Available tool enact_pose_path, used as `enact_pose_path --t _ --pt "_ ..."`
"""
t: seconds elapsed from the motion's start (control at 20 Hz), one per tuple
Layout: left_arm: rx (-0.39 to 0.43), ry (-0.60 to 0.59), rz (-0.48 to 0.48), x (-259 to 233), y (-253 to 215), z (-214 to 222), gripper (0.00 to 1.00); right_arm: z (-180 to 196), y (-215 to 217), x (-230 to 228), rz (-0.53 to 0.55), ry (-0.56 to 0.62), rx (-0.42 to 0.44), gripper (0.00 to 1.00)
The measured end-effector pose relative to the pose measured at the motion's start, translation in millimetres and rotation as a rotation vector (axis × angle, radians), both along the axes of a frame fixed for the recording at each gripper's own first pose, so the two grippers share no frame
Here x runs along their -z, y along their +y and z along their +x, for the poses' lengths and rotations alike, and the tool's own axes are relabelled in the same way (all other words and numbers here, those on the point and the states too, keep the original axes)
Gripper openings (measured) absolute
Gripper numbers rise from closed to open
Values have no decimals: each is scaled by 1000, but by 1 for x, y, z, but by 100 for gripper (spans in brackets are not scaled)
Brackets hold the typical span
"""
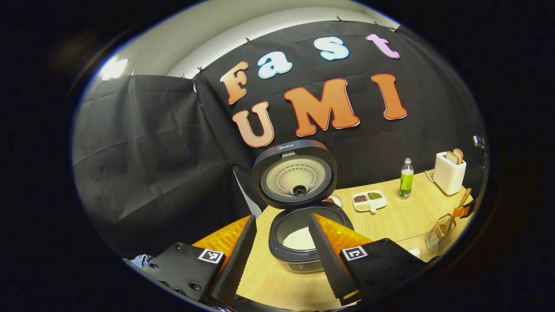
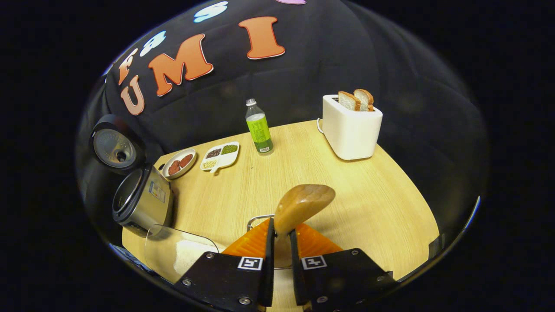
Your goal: Close the left gripper, press the button to open the rice cooker; take a wooden spoon from the chopstick holder with the right hand, scoop a spoonful of rice and pour it into the rice cooker, then put the wooden spoon back into the chopstick holder.
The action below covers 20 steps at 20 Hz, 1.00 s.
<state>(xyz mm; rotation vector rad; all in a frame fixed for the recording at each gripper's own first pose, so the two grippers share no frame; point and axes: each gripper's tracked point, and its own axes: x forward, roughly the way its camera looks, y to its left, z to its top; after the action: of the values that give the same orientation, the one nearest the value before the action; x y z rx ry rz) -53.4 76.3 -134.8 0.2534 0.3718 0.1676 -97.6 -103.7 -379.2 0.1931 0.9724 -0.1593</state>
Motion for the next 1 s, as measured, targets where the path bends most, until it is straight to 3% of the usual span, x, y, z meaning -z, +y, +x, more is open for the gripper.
enact_pose_path --t 0.05,0.1,0.15,0.25,0.3,0.35,0.4,0.45,0.55,0.6,0.65,0.85,1.0 --pt "7 -2 -3 0 -3 1 92 -4 2 9 1 23 -15 24" --pt "13 -4 -6 0 -6 3 75 -9 6 8 18 39 -31 28" --pt "19 -6 -9 0 -8 5 75 -10 10 7 31 41 -36 40" --pt "31 -16 -13 -2 -12 7 75 -7 9 1 35 20 -33 55" --pt "35 -21 -15 -3 -14 10 92 -5 6 -3 29 10 -32 58" --pt "41 -23 -19 -3 -16 11 92 -4 5 -7 27 0 -30 65" --pt "46 -26 -22 -3 -18 13 75 -2 2 -13 23 -11 -24 70" --pt "51 -28 -23 -2 -19 14 75 1 -4 -17 11 -22 -12 79" --pt "52 -32 -22 -2 -20 18 75 11 -19 -34 -15 -74 28 89" --pt "55 -35 -23 -3 -20 20 83 15 -20 -47 -11 -105 35 92" --pt "56 -45 -24 -5 -20 22 84 21 -24 -65 -11 -155 39 96" --pt "62 -89 -12 -14 -22 32 83 56 -23 -130 -44 -378 1 95" --pt "65 -123 -19 -24 -22 42 77 78 -10 -179 -71 -516 -56 95"
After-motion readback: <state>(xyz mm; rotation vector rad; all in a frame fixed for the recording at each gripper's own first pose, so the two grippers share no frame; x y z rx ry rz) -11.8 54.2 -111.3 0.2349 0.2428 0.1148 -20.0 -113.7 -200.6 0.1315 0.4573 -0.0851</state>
